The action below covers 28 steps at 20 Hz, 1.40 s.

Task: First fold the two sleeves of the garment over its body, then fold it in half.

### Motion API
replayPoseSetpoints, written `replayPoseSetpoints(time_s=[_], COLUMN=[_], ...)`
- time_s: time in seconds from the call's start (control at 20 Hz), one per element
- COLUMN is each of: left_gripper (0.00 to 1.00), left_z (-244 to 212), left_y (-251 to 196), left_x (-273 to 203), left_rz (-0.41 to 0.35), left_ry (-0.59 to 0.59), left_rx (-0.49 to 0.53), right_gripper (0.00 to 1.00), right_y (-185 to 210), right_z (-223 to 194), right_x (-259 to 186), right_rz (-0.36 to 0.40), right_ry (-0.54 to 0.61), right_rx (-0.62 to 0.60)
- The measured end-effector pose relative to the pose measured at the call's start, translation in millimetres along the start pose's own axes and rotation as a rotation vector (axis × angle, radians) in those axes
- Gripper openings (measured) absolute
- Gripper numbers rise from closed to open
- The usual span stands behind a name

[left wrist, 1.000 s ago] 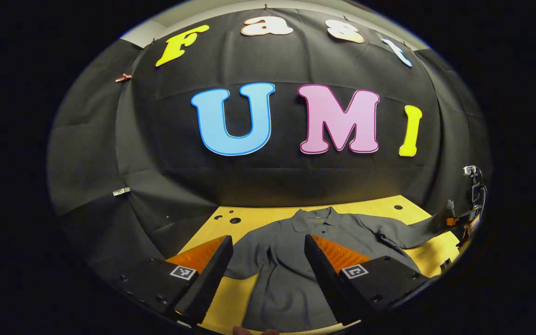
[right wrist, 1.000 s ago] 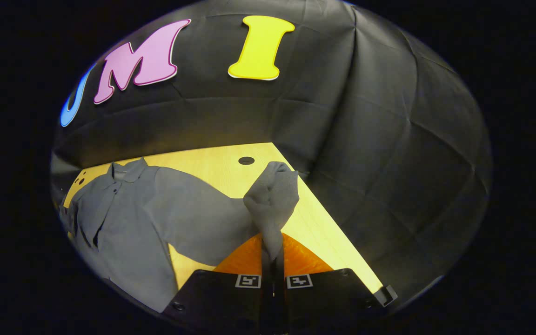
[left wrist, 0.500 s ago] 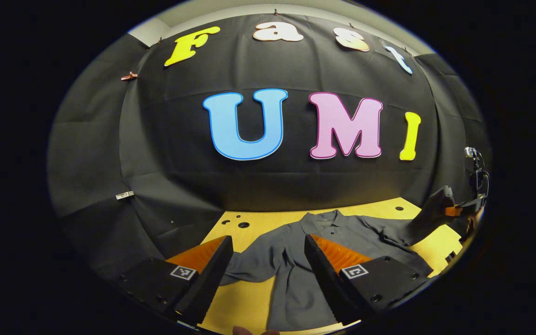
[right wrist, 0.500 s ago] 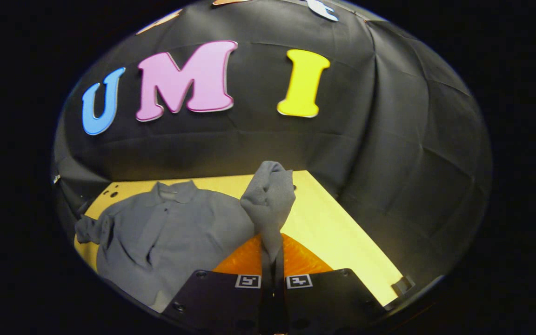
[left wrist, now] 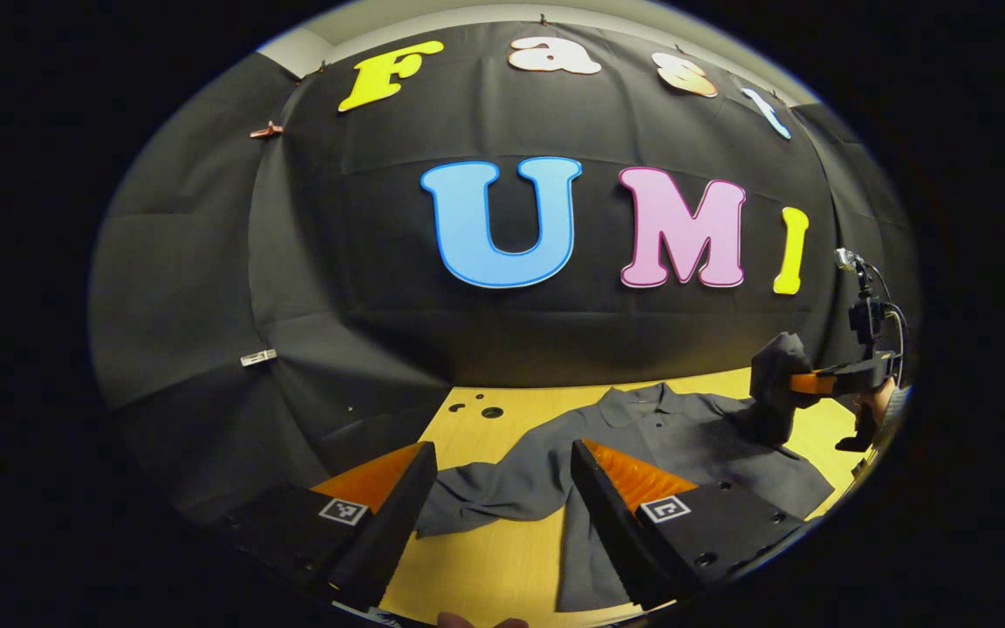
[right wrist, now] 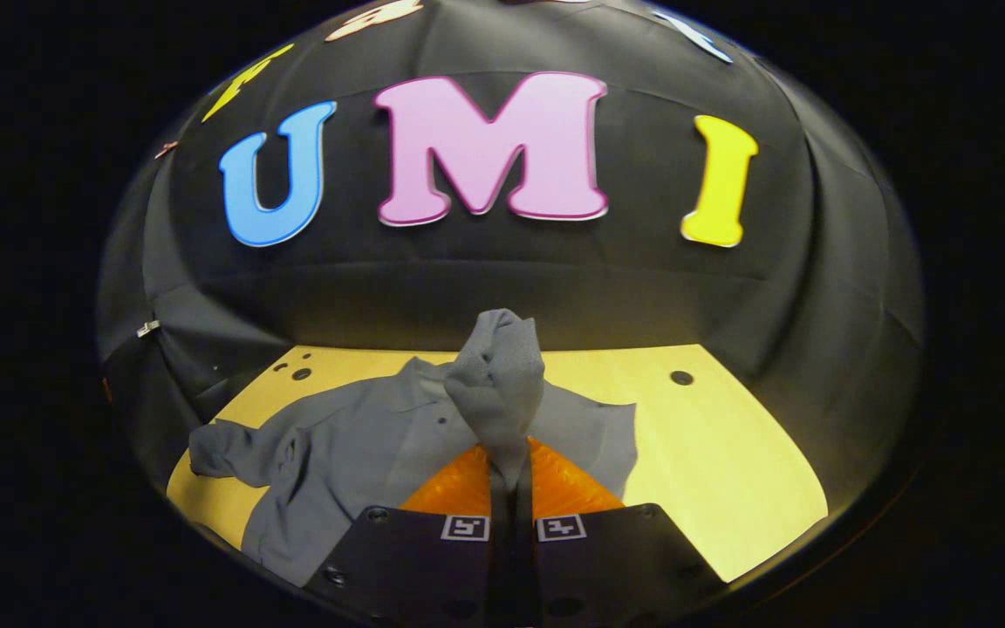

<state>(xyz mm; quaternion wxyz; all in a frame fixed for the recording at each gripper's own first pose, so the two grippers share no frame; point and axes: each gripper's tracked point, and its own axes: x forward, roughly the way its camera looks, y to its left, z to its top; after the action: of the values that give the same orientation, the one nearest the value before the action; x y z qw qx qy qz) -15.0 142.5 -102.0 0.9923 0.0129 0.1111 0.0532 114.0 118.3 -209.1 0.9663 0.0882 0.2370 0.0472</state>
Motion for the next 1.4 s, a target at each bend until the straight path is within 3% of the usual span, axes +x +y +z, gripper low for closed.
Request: replayPoseSetpoints(time_s=[0.5, 0.9, 1.1, 1.35, 1.4], left_gripper=[0.97, 0.98, 0.98, 0.98, 0.98], left_z=[-38, -66, -72, -82, -86], left_y=[49, 77, 86, 88, 88], left_x=[9, 8, 16, 36, 42], left_rz=[0.078, 0.144, 0.157, 0.142, 0.137], left_ry=[0.051, 0.090, 0.095, 0.106, 0.111], left_rx=[-0.049, -0.087, -0.087, -0.095, -0.101], right_gripper=[0.05, 0.08, 0.23, 0.30, 0.39], right_y=[99, 140, 157, 164, 168], right_z=[-76, -140, -155, -149, -148], right_x=[71, 106, 105, 97, 94], right_rz=[0.075, 0.093, 0.132, 0.172, 0.186], right_ry=[0.137, 0.283, 0.341, 0.356, 0.361], right_rx=[-0.088, -0.096, -0.035, 0.041, 0.056])
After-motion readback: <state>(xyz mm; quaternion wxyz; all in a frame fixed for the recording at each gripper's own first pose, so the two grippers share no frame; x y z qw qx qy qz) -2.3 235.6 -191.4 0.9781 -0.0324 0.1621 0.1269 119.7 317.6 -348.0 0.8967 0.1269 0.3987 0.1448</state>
